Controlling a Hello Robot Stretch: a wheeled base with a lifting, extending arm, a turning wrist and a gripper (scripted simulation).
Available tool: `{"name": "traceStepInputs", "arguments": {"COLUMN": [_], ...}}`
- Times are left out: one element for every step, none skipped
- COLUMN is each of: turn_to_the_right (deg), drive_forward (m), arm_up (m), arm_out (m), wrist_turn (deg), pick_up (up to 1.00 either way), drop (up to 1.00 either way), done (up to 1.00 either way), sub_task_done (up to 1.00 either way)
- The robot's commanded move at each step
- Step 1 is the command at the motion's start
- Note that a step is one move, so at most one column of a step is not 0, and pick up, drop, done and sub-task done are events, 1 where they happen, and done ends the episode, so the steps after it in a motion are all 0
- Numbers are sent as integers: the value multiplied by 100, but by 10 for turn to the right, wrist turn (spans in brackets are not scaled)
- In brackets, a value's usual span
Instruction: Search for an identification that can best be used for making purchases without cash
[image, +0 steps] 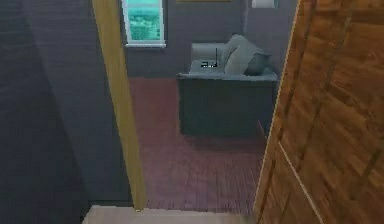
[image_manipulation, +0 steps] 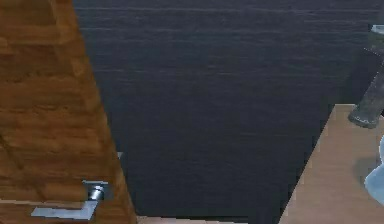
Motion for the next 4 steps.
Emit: {"name": "traceStepInputs", "arguments": {"turn_to_the_right": [0, 150, 0, -450], "drive_forward": [100, 0, 20, 0], "arm_up": [0, 0, 0, 0], "arm_out": [0, 0, 0, 0], "wrist_turn": [0, 0, 0, 0], "pick_up": [0, 0, 0, 0], "drop": [0, 0, 0, 0], "done": [0, 0, 0, 0], "sub_task_done": [0, 0, 0, 0]}}
